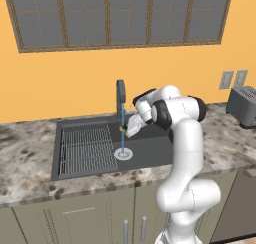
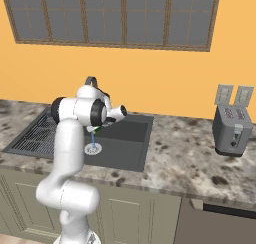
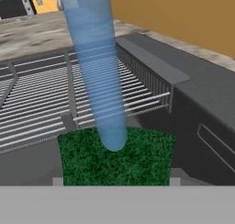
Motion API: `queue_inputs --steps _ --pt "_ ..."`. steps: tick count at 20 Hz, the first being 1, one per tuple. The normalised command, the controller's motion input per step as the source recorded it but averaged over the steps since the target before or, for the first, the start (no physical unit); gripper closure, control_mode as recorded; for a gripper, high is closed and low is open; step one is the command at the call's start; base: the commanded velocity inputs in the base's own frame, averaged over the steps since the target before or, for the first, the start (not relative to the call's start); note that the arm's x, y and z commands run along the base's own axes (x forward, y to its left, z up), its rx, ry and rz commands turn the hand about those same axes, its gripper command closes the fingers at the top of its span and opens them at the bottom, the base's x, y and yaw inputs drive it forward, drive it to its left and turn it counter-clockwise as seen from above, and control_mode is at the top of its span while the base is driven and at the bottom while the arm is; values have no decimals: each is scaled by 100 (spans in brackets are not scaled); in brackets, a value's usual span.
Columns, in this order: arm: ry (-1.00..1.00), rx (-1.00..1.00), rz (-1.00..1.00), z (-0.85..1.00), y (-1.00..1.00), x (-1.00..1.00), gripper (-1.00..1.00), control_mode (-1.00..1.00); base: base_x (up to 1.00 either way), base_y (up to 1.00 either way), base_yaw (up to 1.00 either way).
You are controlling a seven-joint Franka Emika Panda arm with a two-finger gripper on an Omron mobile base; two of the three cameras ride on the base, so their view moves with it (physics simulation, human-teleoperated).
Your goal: Soak the sponge with water for a few seconds and then drop it inside the sink.
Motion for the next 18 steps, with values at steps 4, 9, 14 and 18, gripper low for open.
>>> queue_inputs --steps 4,9,14,18 --pt "5 0 -3 22 -16 -17 100 -100 0 0 0" --pt "20 -1 -9 32 -24 -24 100 -100 0 0 0" --pt "22 0 -14 27 -34 -32 100 -100 0 0 0" --pt "20 0 -16 14 -29 -28 100 -100 0 0 0"
